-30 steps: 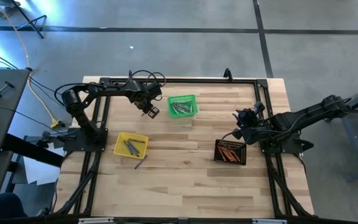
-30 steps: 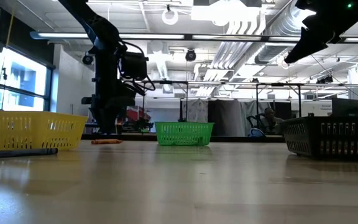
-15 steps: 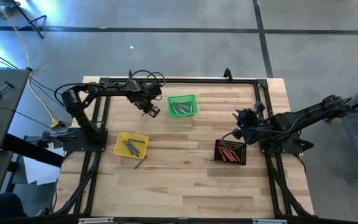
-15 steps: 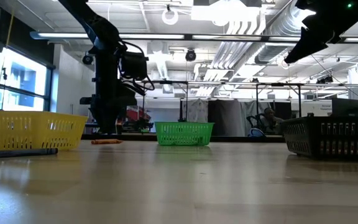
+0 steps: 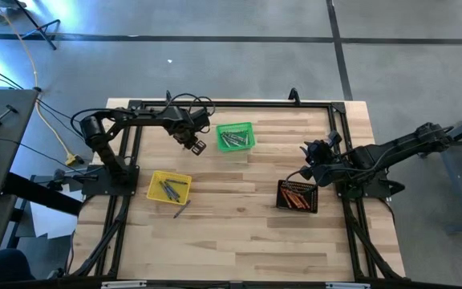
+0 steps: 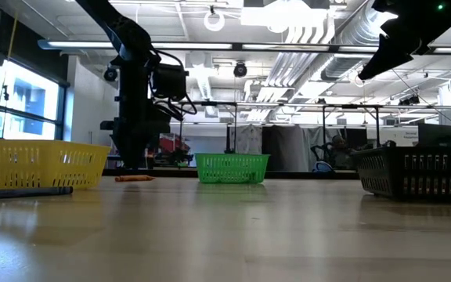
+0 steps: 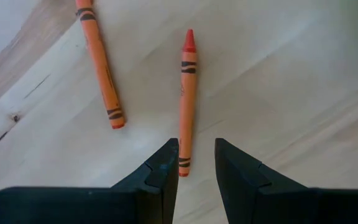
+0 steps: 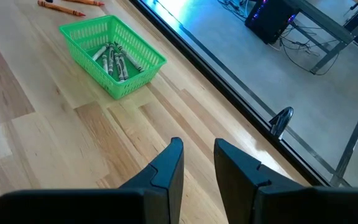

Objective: Sort crayons
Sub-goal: Put the orange crayon into the black basket

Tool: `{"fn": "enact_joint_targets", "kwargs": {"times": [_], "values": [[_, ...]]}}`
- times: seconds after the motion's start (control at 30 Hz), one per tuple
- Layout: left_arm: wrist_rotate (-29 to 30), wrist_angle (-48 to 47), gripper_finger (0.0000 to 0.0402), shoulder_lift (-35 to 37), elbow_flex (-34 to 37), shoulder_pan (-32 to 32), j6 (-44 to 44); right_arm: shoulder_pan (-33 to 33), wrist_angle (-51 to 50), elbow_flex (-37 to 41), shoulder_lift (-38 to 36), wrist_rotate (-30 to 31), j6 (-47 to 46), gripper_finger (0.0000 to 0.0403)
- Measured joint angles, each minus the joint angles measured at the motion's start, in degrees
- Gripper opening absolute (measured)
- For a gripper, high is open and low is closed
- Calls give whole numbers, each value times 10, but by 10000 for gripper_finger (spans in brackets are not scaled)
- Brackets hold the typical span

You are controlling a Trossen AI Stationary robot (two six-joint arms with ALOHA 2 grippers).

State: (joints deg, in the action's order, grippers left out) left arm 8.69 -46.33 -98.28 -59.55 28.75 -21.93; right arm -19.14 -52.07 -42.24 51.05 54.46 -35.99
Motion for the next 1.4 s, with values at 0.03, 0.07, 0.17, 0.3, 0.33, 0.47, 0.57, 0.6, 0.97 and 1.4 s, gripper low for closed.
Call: {"fn": "enact_joint_targets", "kwargs": {"times": [0.03,0.07,0.17,0.3,0.33,0.47,0.57,0.6,0.97,1.4], "values": [[2,0,90,0,0,0,0,0,0,0,0,0,0,83],[4,-1,90,0,0,0,-3,0,0,0,0,0,0,83],[5,-2,90,0,0,-2,-40,0,0,0,0,0,0,83],[21,-1,90,0,0,-4,-81,0,0,0,0,0,0,83],[20,-1,90,0,0,-4,-80,0,0,0,0,0,0,83],[8,0,90,0,1,-4,-33,0,0,0,0,0,0,83],[8,7,90,1,14,-2,-33,0,0,0,0,0,0,83],[9,9,90,1,19,-1,-33,0,0,0,0,0,0,83],[8,31,90,1,33,6,-34,0,0,0,0,0,0,83],[-36,40,90,-45,29,13,-13,0,-2,0,0,0,0,83]]}}
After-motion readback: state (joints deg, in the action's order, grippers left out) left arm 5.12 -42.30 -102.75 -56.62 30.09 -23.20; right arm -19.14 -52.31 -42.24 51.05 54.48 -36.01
